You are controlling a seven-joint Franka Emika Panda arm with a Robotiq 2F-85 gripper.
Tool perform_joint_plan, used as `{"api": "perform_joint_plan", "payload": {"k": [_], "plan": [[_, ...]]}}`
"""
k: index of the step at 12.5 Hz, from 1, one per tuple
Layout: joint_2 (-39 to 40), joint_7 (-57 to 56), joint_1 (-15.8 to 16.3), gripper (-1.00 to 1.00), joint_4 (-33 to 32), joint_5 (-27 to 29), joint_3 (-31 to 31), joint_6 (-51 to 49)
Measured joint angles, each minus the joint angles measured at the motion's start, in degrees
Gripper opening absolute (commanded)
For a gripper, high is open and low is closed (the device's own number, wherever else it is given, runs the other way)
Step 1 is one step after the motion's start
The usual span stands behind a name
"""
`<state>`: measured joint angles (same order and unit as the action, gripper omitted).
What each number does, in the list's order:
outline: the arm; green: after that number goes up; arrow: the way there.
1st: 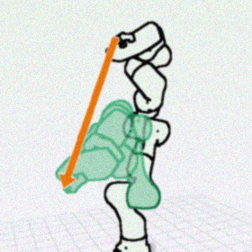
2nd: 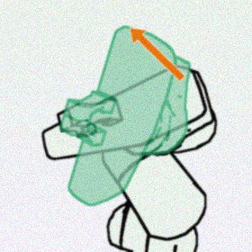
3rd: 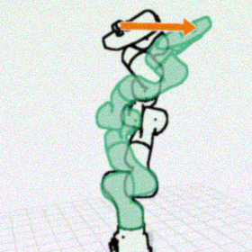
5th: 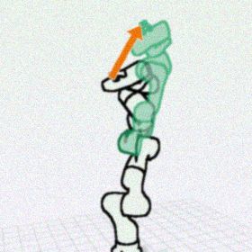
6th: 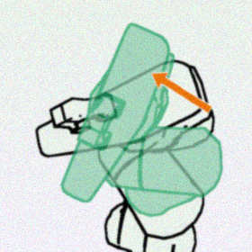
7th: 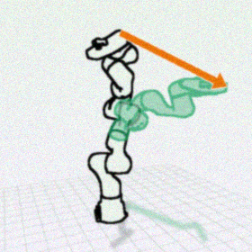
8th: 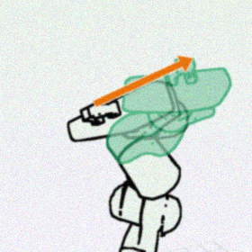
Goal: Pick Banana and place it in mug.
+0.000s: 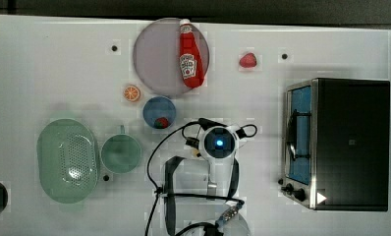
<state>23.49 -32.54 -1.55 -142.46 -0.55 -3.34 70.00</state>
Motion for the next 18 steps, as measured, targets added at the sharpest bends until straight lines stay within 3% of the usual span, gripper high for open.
{"api": "perform_joint_plan", "payload": {"k": [3, 6, 11, 13, 18], "plan": [[-1.19, -0.31, 0.77, 0.18, 0.0, 0.39, 2.22, 0.95], [-2.1, -0.62, 1.34, -0.45, 1.12, 0.18, 2.49, 0.73], [-8.31, -0.9, 0.33, -0.45, 0.22, 0.13, 1.91, -2.24], [-12.92, -0.9, 0.91, -0.45, 0.11, 0.79, 0.02, -9.06], [-33.12, -1.04, -0.07, -0.46, 2.46, 0.68, 0.54, -30.47]]}}
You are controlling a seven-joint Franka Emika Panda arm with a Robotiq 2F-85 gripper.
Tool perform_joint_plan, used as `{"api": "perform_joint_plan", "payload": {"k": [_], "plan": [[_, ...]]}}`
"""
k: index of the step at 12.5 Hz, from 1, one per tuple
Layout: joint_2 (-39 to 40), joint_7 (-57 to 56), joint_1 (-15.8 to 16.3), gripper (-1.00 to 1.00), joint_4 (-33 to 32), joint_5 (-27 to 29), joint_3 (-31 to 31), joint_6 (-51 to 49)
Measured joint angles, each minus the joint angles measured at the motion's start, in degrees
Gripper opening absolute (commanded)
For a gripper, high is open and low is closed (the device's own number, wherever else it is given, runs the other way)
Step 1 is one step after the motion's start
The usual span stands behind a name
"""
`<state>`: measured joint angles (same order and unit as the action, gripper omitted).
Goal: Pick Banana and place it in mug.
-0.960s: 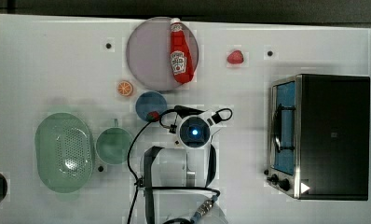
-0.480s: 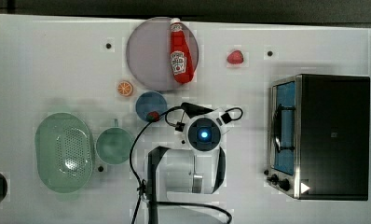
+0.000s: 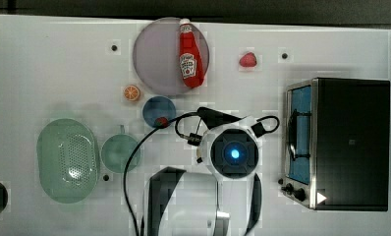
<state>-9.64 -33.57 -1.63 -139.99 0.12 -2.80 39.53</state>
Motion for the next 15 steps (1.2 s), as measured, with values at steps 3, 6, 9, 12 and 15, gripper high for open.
{"api": "perform_joint_plan", "payload": {"k": [3, 6, 9, 12, 15], "plan": [[-6.35, 0.0, 0.1, -0.45, 7.39, -0.13, 0.4, -11.58], [-10.76, 0.95, -0.57, -0.45, 9.4, -1.33, 3.21, -14.55], [-10.99, 7.99, -0.49, -0.45, 9.4, -0.87, 10.33, -16.58], [-8.38, 18.7, 0.75, -0.46, 9.18, 4.84, 20.73, -16.65], [-6.11, 29.62, 3.65, -0.46, 8.5, 7.29, 26.66, -17.08]]}}
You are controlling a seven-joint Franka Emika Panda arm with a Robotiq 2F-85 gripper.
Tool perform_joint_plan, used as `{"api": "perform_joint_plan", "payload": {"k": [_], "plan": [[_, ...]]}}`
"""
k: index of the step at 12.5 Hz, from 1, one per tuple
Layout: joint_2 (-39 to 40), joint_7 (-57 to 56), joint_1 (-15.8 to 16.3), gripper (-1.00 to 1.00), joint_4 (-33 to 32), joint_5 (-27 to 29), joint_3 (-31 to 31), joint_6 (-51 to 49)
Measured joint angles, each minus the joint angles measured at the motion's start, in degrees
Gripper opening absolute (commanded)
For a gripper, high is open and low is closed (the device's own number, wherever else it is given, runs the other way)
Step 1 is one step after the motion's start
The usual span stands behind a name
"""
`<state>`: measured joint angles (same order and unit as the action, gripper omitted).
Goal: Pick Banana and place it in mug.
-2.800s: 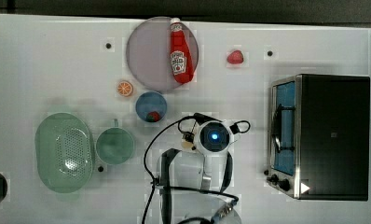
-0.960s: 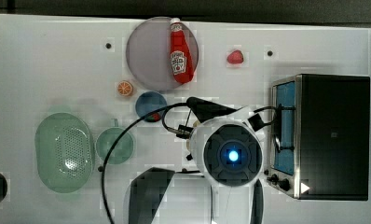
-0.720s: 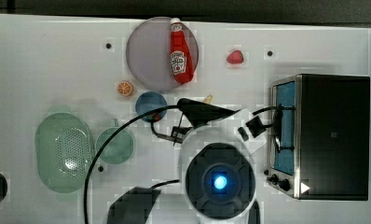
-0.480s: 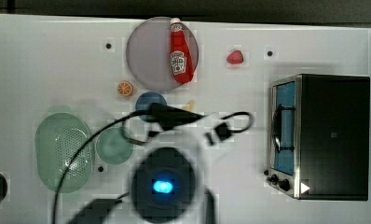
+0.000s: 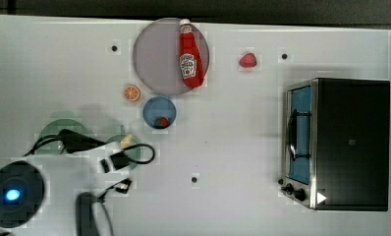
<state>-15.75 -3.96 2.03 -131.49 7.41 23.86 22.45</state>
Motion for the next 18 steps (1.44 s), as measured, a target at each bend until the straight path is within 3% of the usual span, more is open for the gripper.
{"api": "perform_joint_plan", "payload": {"k": [4, 7, 9, 11, 14, 18], "plan": [[6.51, 8.54, 0.62, -0.45, 0.34, -0.77, 6.41, 6.78], [14.31, 11.29, 0.89, -0.46, -1.12, 0.07, 7.41, 16.88], [17.98, 11.3, 0.87, -0.18, -4.48, 0.24, 5.82, 21.78], [19.14, 11.36, -0.26, 0.27, -7.83, -0.92, 4.95, 22.93], [20.6, 11.61, -0.82, 0.95, -6.94, 0.67, 4.55, 22.7], [14.53, 12.28, -0.04, 1.0, -6.27, 0.67, 3.4, 23.51]]}}
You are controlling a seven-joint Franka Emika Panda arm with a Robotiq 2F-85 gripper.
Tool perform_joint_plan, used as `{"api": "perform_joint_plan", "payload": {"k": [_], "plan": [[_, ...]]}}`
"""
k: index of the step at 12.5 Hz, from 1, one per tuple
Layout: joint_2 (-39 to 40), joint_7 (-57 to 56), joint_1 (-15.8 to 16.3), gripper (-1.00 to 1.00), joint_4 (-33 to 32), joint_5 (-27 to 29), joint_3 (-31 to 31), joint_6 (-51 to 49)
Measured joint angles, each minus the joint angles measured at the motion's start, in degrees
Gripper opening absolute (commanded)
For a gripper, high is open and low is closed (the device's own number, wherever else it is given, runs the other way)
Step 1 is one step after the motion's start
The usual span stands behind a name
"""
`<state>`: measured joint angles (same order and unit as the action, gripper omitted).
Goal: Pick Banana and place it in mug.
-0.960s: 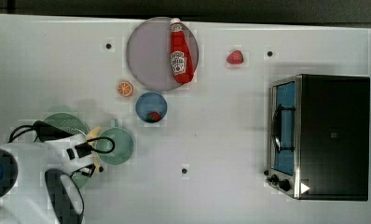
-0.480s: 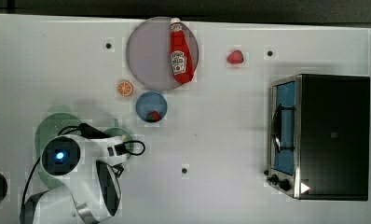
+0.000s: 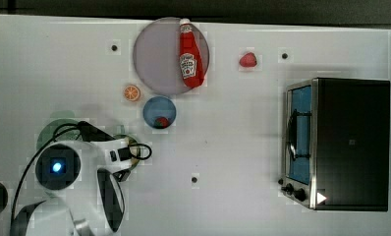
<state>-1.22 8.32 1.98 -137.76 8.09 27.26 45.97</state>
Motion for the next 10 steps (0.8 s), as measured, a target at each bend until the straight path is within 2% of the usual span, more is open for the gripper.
{"api": "perform_joint_plan", "payload": {"k": [2, 5, 7, 10], "plan": [[-4.44, 0.89, -0.37, 1.0, 2.13, 0.17, -0.6, -1.82], [-9.89, 1.1, 0.05, 1.0, 6.94, -0.56, -4.32, -9.96], [-11.03, 0.94, 1.46, 1.0, 12.76, -1.72, -9.47, -18.51], [-11.67, 0.55, 0.36, 1.0, 18.46, -1.63, -17.82, -26.23]]}}
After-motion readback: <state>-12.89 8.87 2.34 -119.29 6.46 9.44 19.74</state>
